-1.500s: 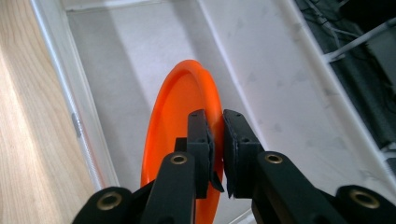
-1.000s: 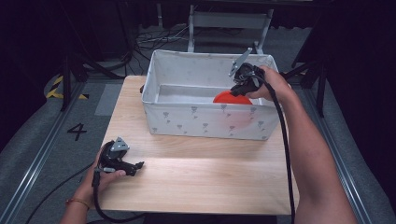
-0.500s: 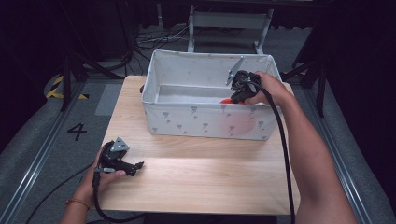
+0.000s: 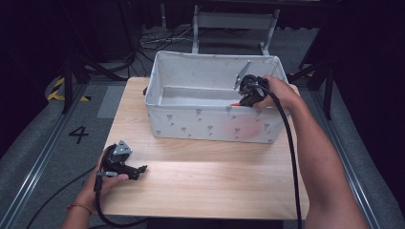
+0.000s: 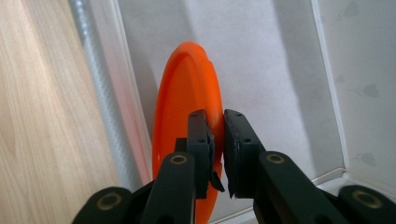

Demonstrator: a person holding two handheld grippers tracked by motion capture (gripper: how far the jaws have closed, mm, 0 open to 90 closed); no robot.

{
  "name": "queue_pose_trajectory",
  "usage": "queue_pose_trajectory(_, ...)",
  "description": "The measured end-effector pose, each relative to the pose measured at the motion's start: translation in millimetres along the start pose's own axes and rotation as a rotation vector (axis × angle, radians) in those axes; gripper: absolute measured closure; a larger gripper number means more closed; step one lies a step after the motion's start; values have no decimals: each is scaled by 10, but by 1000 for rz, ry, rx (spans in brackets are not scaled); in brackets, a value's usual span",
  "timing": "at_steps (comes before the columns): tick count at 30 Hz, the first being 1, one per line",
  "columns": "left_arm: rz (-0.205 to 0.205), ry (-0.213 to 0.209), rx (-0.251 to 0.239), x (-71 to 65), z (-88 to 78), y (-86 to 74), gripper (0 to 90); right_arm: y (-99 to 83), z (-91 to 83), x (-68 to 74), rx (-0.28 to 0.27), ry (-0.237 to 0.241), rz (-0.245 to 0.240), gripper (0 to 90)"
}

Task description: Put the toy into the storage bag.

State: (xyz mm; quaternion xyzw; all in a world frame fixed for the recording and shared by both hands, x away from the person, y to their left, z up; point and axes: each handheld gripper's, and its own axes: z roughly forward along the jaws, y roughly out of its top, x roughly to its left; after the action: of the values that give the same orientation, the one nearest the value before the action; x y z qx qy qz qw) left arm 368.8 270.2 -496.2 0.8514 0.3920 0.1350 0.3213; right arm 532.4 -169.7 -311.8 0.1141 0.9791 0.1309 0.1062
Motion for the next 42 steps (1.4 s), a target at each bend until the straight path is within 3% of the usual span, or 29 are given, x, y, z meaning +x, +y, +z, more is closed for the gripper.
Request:
queue_pose_trajectory(4, 2, 2, 0, 1, -1, 0, 4, 2, 6, 19, 19, -3, -1, 816)
queue_pose_trajectory(13, 2, 1, 0, 2, -1, 0, 4, -21, -60, 23, -1, -8, 13, 786)
queue_pose_trajectory(23, 0, 4, 0, 1, -3, -1, 4, -118, -156, 14, -132, -48, 79, 747)
queue_pose_trajectory(26, 0, 4, 0, 0, -3, -2, 4, -154, -203, 34, -211, -93, 130, 681)
queue_pose_trajectory(28, 0, 4, 0, 1, -3, -1, 4, -187, -236, 65, -255, -91, 146, 650)
queue_pose_trajectory(30, 0, 3, 0, 1, -3, -1, 4, -215, -258, 100, -288, -121, 180, 542)
queue_pose_trajectory(37, 0, 3, 0, 1, -3, -1, 4, -372, -330, 211, -390, -185, 294, 334)
queue_pose_trajectory(42, 0, 3, 0, 1, -3, -1, 4, -548, -529, 308, -493, -215, 352, 313)
